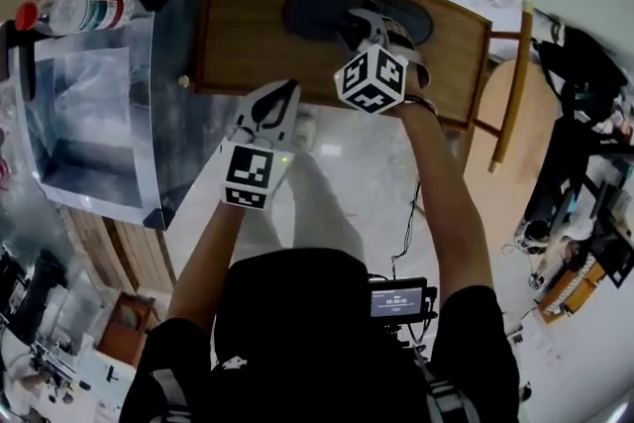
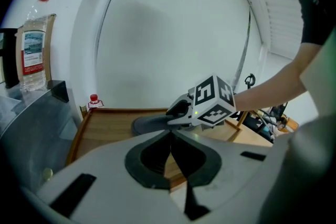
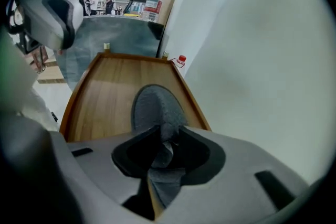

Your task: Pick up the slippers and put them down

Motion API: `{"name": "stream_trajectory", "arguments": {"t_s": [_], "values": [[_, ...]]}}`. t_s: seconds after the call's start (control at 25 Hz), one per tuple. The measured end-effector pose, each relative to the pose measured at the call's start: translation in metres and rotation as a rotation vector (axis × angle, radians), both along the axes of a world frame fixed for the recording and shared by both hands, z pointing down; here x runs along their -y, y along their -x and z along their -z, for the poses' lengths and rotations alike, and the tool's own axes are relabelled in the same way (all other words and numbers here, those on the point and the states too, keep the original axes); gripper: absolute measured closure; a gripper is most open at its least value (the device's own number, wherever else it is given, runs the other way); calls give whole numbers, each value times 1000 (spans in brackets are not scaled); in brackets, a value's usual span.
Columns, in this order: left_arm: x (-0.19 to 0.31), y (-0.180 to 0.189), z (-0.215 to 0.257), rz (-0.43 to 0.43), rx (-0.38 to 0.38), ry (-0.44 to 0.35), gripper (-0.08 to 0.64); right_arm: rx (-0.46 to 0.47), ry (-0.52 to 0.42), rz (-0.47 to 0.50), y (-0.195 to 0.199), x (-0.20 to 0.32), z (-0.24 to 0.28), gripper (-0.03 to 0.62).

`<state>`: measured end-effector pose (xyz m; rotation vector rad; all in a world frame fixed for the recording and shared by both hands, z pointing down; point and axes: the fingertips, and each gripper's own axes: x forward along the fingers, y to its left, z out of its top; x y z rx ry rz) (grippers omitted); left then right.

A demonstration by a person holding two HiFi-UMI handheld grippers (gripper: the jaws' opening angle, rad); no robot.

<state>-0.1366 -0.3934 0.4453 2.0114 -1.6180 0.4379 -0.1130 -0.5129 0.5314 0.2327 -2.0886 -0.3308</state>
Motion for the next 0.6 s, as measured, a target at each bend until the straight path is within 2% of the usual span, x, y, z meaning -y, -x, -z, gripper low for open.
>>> {"name": "stream_trajectory", "arguments": {"t_s": [0.24, 0.48, 0.6], "values": [[2, 3, -1, 9, -8, 3, 555, 3, 18, -22, -2, 0, -2, 545], [4, 2, 4, -10, 32, -26, 555, 1, 17, -27, -4, -2, 1, 574], [4, 3, 9, 3, 27, -35, 555, 4, 27, -40, -6, -4, 6, 580]]}}
